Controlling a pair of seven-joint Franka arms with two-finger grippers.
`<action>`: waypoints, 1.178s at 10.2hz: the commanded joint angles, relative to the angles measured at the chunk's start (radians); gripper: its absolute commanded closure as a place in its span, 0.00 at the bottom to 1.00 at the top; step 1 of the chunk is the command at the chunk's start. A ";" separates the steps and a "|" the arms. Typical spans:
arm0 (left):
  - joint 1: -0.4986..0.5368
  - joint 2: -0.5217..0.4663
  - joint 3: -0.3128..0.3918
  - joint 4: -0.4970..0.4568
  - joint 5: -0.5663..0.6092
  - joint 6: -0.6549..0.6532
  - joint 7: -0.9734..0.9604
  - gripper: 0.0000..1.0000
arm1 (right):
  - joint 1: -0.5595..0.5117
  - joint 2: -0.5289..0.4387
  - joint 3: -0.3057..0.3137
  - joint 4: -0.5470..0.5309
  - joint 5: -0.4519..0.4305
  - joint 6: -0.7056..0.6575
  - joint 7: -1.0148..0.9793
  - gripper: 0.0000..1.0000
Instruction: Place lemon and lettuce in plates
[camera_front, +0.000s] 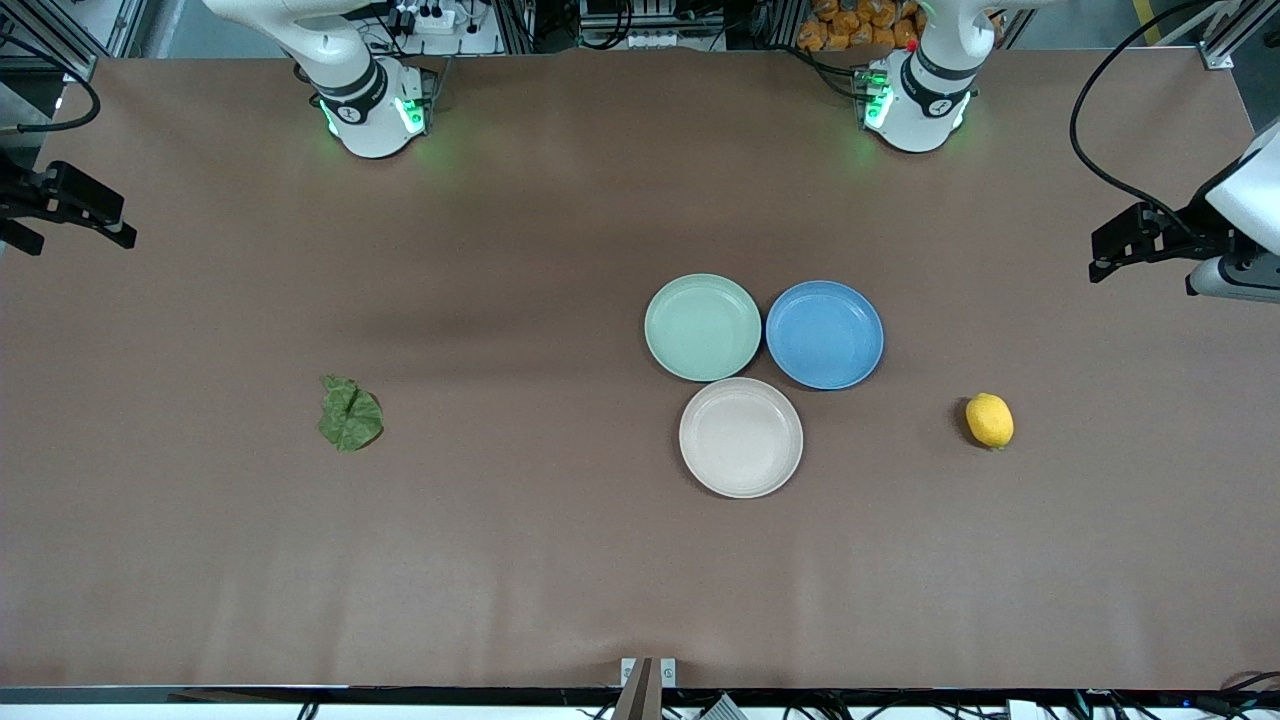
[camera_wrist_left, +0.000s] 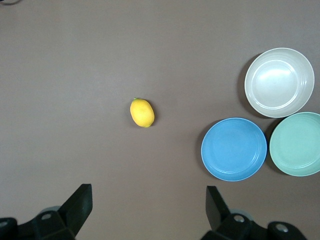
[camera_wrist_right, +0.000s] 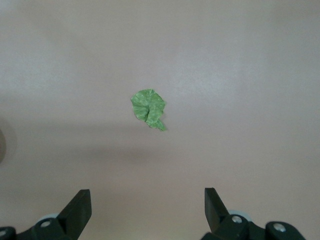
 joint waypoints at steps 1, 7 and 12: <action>0.005 -0.011 0.001 0.007 0.009 -0.020 0.001 0.00 | -0.004 -0.023 0.004 -0.009 -0.008 0.002 -0.010 0.00; 0.047 0.008 -0.001 -0.015 0.005 -0.017 -0.013 0.00 | -0.002 -0.023 0.004 -0.012 -0.006 -0.006 -0.008 0.00; 0.101 0.092 -0.001 -0.229 -0.008 0.284 0.001 0.00 | -0.004 -0.025 0.018 -0.012 -0.006 -0.012 -0.002 0.00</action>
